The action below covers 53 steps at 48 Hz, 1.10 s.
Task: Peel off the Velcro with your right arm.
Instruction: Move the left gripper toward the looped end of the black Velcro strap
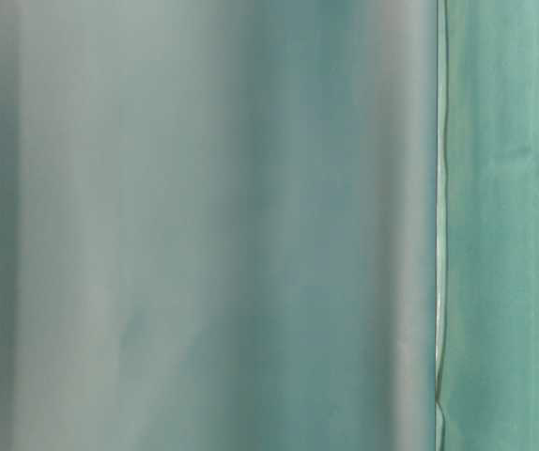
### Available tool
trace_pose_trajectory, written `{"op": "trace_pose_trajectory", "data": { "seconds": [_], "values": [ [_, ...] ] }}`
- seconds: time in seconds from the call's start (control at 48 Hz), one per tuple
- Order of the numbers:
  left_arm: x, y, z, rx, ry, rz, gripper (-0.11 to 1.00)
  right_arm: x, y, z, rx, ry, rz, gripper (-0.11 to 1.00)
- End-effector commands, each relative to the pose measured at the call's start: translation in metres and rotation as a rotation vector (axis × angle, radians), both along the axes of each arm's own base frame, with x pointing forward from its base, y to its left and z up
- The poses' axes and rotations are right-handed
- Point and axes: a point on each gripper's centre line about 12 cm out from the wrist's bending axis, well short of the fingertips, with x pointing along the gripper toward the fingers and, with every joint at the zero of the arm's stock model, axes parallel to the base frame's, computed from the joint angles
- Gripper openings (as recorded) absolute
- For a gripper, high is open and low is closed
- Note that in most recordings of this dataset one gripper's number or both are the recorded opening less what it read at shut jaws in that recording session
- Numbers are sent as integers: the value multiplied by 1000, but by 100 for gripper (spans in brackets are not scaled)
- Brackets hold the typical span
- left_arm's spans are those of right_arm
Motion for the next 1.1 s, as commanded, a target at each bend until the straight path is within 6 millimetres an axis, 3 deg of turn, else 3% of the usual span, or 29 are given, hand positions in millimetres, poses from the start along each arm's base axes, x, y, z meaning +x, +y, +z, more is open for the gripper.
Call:
{"op": "trace_pose_trajectory", "data": {
  "seconds": [0.0, 0.042, 0.167, 0.313, 0.438, 0.563, 0.667, 0.708, 0.896, 1.084],
  "values": [
    [4, 0, -2, -4, 14, 3, 24, 2, -1, 5, 8, -12, -2, 24],
    [5, 0, -4, -6, 21, 3, 22, 1, -1, 3, 8, -9, -4, 22],
    [7, 0, -10, -10, 40, 3, 1, 0, -1, -3, 21, 3, -5, -1],
    [9, 1, -9, -12, 25, 4, 0, -2, -1, -8, 26, -3, -4, -7],
    [9, 1, -10, -13, 20, 4, 0, -4, -2, -12, 26, -16, -7, 6],
    [8, 0, -12, -15, 9, 1, 2, -5, -3, -14, 27, -23, -12, 35],
    [8, 0, -12, -15, -2, 1, 19, -6, -3, -15, 27, -20, -12, 67],
    [8, 0, -12, -13, -3, 1, 29, -5, -3, -15, 27, -19, -12, 76],
    [12, 0, -13, -12, 8, 3, 85, -5, -3, -14, 27, -20, -12, 76],
    [29, 0, -15, -13, 25, 2, 88, -5, -3, -14, 26, -26, -12, 76]
  ]
}}
